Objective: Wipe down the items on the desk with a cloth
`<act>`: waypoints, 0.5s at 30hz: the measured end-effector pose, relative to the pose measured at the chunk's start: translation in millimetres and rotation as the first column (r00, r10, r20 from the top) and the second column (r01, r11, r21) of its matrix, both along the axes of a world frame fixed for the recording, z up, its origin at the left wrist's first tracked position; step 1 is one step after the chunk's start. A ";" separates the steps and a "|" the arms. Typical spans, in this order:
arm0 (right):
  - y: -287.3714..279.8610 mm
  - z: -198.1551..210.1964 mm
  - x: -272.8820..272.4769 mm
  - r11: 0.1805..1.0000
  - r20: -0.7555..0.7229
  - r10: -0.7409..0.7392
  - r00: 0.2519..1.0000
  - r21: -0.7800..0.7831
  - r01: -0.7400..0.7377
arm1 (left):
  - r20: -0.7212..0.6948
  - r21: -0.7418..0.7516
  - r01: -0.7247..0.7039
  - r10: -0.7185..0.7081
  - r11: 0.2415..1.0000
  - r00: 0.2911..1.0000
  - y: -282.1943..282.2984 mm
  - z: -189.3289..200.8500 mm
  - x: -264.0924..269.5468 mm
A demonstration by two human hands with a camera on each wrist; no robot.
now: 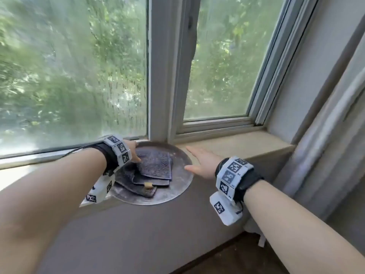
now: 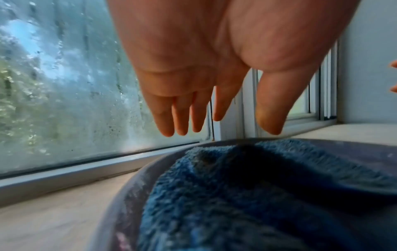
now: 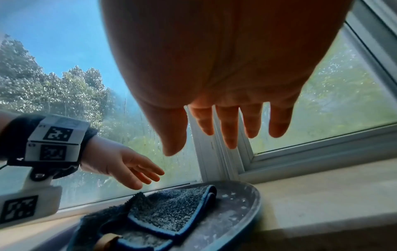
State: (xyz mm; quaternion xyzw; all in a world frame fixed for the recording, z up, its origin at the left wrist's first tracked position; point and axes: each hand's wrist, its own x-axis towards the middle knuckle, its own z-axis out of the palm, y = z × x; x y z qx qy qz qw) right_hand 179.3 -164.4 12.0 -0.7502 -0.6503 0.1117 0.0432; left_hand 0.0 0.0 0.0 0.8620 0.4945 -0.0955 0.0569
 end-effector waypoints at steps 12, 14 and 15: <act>31.5 -2.1 -6.1 0.994 -0.077 -0.075 0.994 -0.087 0.069 | -0.112 0.016 0.004 -0.002 1.000 0.994 26.7 -14.4 1.5; 31.1 -0.3 -5.7 0.994 -0.090 -0.084 0.992 -0.084 0.076 | -0.160 -0.019 -0.023 0.020 1.000 0.987 31.5 -19.3 0.7; 30.9 0.4 -5.6 0.993 -0.096 -0.088 0.992 -0.084 0.080 | -0.162 -0.032 -0.026 0.021 0.999 0.987 32.4 -20.3 0.9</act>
